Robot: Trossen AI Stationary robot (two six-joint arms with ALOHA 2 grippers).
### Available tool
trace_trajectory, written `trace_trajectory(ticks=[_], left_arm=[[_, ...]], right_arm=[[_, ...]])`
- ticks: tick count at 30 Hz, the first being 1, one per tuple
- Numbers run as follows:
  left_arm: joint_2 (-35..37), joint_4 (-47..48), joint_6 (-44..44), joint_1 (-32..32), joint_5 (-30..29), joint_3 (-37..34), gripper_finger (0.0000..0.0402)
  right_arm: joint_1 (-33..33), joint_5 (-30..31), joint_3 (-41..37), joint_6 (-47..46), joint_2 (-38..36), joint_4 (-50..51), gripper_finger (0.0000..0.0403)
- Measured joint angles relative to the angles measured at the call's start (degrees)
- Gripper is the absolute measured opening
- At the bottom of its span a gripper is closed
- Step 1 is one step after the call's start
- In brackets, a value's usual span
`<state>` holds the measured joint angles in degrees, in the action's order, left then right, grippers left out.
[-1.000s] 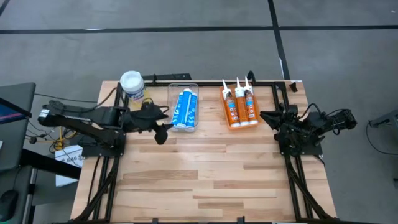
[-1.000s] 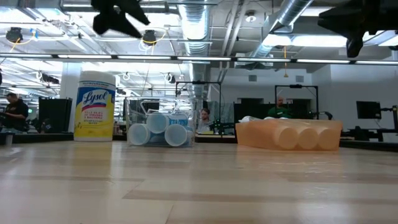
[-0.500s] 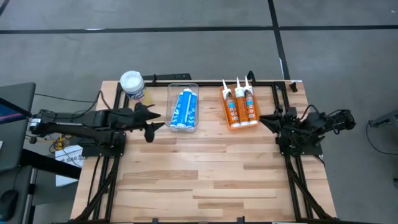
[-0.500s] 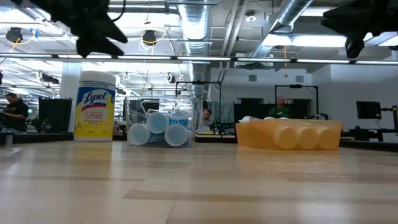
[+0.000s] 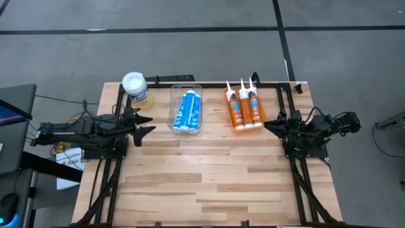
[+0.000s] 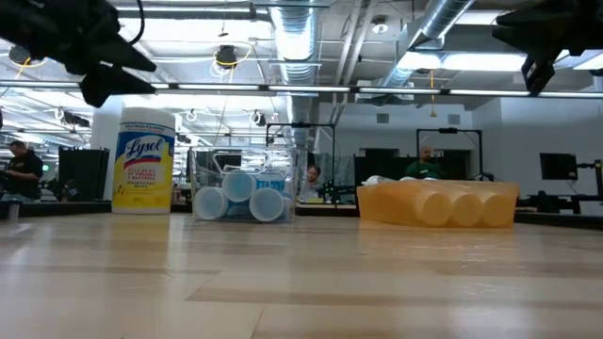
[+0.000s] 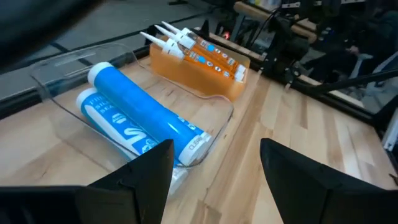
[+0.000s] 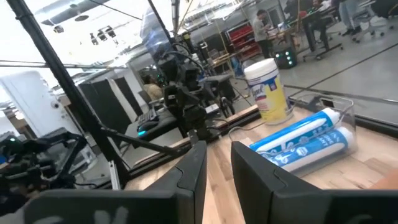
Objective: Pick & place silicon tubes, Sealant and Lysol wipes
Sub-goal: Return to Home Position
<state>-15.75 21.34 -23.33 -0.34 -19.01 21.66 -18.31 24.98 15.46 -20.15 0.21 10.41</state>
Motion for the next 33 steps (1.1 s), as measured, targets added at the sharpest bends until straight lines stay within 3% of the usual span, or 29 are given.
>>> trace_trajectory(ticks=[7,15,25,33], left_arm=[[5.57,-5.90,1.31,0.00,3.00,-6.99,0.0231],[6.23,-9.53,4.09,-0.02,3.20,-11.77,0.0231],[6.20,-14.49,8.09,0.00,-1.73,-16.08,0.0231],[8.33,-14.62,8.43,0.00,-6.13,-16.95,0.0231]], right_arm=[[0.02,-0.16,0.00,0.03,0.02,-0.01,0.0066],[0.04,-0.74,0.00,1.99,0.04,-0.07,0.0066],[0.07,-2.61,-8.25,5.32,0.07,-9.25,0.0066],[0.07,-5.54,-7.81,8.89,-0.04,-9.28,0.0066]])
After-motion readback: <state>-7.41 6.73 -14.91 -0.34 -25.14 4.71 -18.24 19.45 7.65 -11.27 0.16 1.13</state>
